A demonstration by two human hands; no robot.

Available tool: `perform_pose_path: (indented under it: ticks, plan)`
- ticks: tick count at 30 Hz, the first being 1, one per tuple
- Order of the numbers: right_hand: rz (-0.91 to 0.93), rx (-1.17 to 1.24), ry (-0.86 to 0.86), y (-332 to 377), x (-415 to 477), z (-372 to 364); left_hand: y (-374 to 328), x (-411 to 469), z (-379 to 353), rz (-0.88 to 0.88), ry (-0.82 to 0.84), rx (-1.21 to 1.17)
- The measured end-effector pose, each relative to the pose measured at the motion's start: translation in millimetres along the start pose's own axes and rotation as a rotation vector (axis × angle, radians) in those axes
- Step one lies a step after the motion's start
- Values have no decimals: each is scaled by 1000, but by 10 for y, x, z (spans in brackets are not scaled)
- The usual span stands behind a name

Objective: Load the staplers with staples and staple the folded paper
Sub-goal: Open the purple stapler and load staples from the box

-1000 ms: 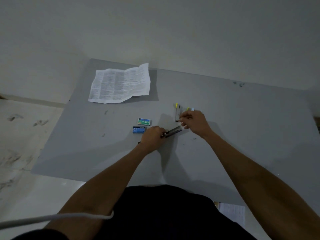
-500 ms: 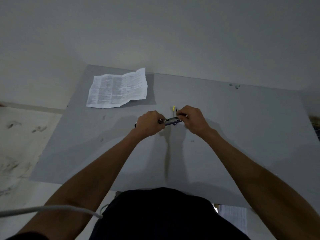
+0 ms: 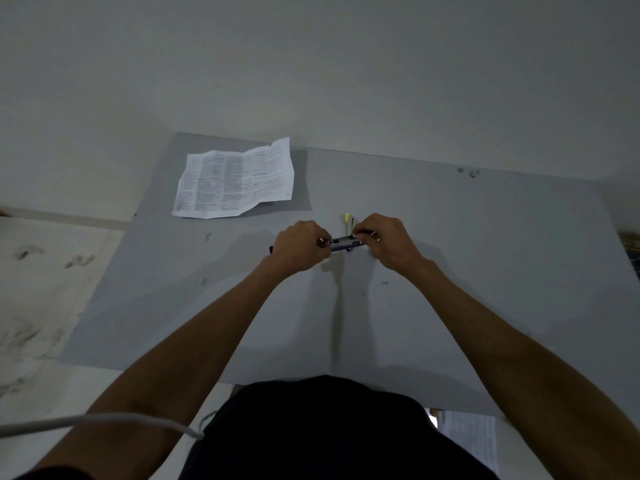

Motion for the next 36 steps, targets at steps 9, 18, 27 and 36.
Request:
perform_pose_path:
  ticks: [9,18,27,36]
  plan:
    - [-4,21,-6,-30,1,-4,-38,8,34,-16,-3,10]
    - [-32,37,-18,-95,-17,-9,-77,35,74,-20,-20,16]
    - [18,-5,-50,-63,-15,-20,-39,50,129,9,-36,5]
    - [19,23,-147,-160,-34,25,-3,44,142,18,-42,2]
Point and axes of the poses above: each hand's wrist, its own x-axis towards the middle knuckle, its own z-axis out of the back of the hand, y = z × x, the point moved 9 cm from there along x, towards the middle knuckle, and after that the axes turned 6 degrees about x, right-handed, at the moved point
